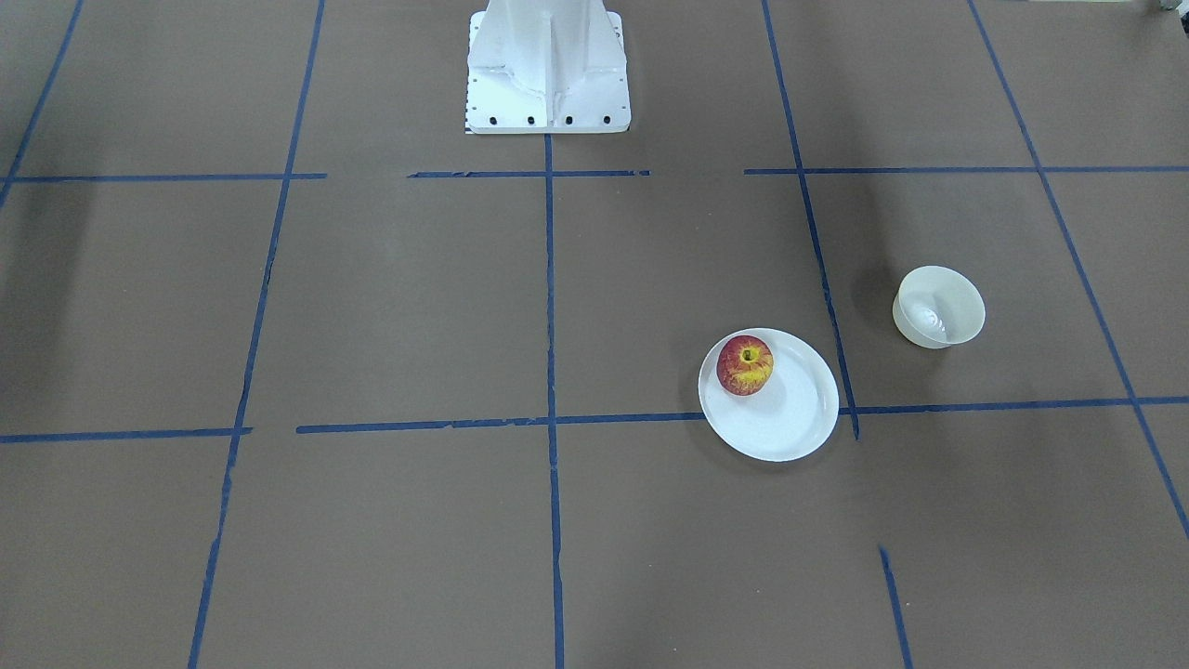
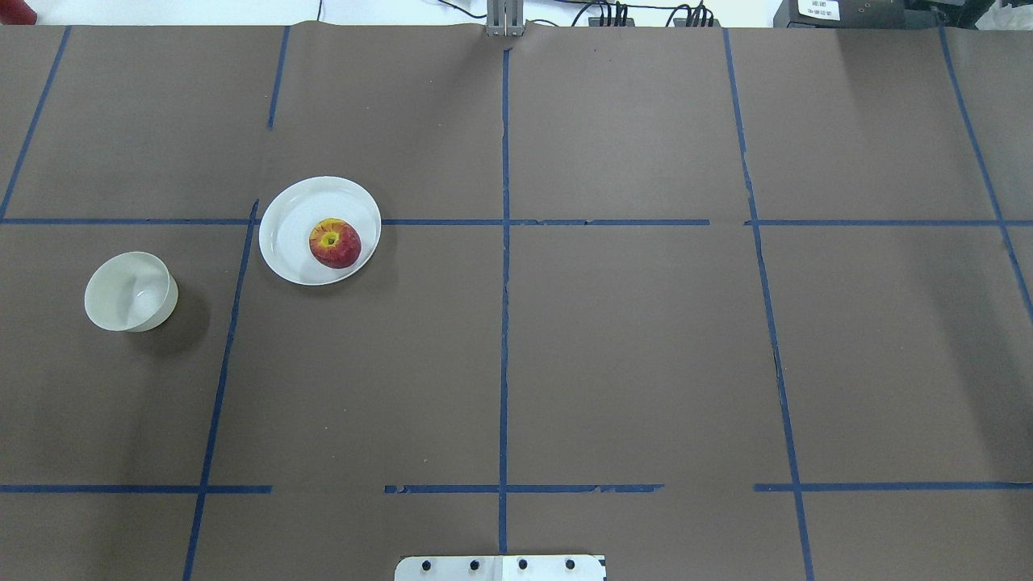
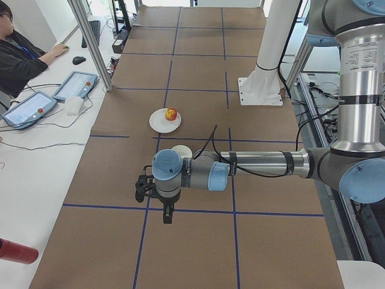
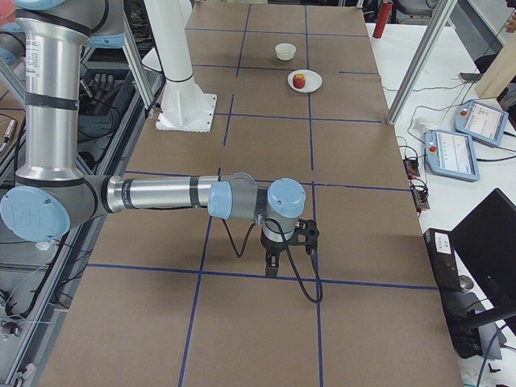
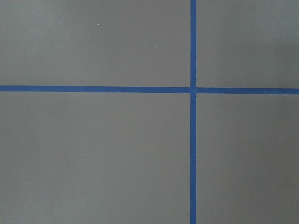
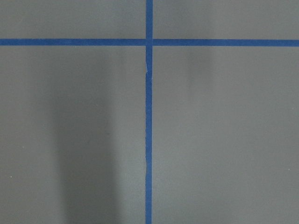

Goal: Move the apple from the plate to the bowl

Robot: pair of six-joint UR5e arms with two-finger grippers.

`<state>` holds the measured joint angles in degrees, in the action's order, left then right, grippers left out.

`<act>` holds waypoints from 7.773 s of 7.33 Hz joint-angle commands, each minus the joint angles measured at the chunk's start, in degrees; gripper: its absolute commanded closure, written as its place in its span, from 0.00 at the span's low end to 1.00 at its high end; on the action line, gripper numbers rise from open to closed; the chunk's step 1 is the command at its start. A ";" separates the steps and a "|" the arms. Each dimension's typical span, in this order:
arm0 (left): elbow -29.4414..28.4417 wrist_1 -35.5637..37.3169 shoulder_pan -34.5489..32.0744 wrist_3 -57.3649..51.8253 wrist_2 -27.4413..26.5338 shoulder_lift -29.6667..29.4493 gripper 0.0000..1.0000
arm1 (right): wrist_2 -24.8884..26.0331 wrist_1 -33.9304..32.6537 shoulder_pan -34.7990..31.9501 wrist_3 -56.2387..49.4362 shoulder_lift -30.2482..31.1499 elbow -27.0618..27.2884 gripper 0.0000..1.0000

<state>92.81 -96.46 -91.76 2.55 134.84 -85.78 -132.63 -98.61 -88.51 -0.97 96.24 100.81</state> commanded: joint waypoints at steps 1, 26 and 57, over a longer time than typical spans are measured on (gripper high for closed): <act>1.05 -0.05 0.00 0.00 -0.01 -0.26 0.00 | 0.00 0.00 0.00 0.00 0.00 0.00 0.00; -9.39 -6.64 47.28 60.47 -14.87 -37.88 0.00 | 0.00 0.00 0.00 0.00 0.00 0.09 0.00; 10.63 -11.74 36.93 37.62 -13.55 -4.92 0.00 | 0.00 0.00 0.00 0.09 0.00 0.09 0.00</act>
<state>102.97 -108.19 -53.67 40.17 121.29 -90.64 -132.63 -98.61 -88.51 -0.93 96.24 100.85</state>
